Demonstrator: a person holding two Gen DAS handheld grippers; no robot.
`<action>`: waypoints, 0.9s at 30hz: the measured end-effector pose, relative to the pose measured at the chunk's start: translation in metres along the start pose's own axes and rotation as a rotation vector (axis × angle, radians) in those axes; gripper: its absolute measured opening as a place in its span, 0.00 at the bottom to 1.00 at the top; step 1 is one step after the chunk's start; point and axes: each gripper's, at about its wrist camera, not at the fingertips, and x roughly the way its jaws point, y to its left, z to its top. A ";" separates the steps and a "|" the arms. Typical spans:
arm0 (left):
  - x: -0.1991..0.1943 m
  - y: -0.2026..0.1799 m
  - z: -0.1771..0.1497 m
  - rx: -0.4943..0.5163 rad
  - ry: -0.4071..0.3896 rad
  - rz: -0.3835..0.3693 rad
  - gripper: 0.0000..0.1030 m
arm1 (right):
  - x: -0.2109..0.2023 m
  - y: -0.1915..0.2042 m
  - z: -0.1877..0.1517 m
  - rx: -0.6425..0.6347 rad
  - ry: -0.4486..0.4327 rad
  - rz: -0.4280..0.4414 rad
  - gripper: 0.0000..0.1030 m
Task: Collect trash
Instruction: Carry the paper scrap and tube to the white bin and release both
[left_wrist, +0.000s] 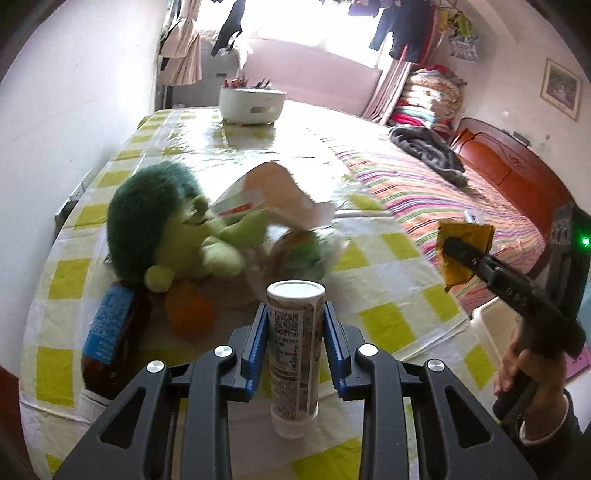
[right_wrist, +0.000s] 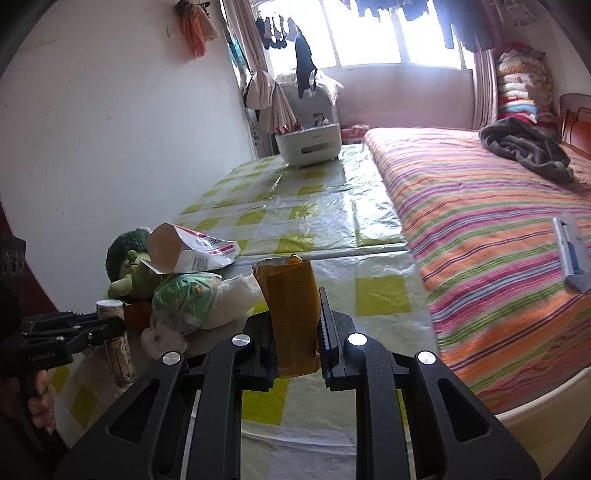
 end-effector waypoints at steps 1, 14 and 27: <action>0.000 -0.003 0.001 0.003 -0.004 -0.007 0.27 | -0.003 -0.002 -0.001 0.000 -0.007 -0.007 0.16; 0.007 -0.074 0.010 0.079 -0.030 -0.120 0.27 | -0.060 -0.045 -0.003 0.018 -0.087 -0.111 0.16; 0.013 -0.149 0.007 0.156 -0.028 -0.241 0.27 | -0.110 -0.101 -0.018 0.080 -0.118 -0.228 0.17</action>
